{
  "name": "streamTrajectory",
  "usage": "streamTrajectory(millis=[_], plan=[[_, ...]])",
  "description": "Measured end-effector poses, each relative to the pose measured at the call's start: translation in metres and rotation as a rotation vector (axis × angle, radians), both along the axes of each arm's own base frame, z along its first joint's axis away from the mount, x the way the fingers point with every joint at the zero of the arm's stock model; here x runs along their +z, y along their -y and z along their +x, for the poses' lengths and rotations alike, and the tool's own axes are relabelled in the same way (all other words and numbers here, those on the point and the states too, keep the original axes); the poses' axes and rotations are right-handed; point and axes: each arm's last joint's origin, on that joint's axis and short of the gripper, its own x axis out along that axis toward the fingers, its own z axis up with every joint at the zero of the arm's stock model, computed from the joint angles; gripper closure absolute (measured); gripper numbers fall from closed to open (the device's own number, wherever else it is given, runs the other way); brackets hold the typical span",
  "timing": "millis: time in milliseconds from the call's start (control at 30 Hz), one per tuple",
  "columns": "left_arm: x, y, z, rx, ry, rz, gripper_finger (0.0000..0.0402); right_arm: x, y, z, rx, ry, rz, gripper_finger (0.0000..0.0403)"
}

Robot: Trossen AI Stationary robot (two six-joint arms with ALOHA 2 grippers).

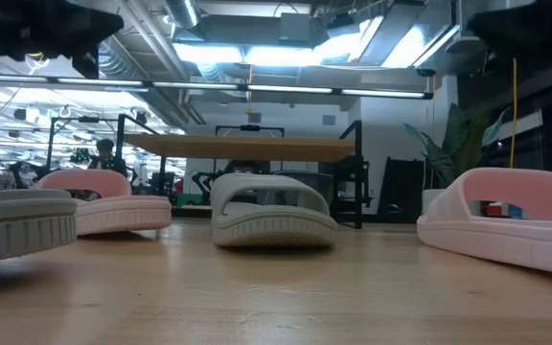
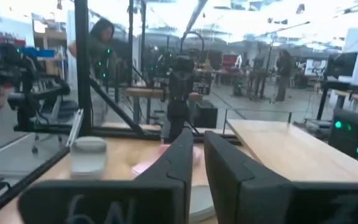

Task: Pick and place slides into the shelf
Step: Put the bottom gray slipper on the shelf

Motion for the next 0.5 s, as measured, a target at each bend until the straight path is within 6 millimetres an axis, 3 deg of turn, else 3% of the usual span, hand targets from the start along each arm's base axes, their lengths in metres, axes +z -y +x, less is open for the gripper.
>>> streamTrajectory(millis=[100,267,500], plan=[[0.006,-0.001,-0.001,0.03,-0.046,-0.027,0.0401,0.007,0.0,0.002,0.0,-0.018,-0.02,0.0371],[0.0,0.0,0.012,0.015,-0.145,-0.018,0.0401,0.001,-0.001,0.015,0.022,-0.11,-0.017,0.0388],[0.004,0.007,0.025,-0.075,-0.111,0.031,0.0401,0.002,-0.007,0.038,0.181,-0.112,-0.019,0.0395]])
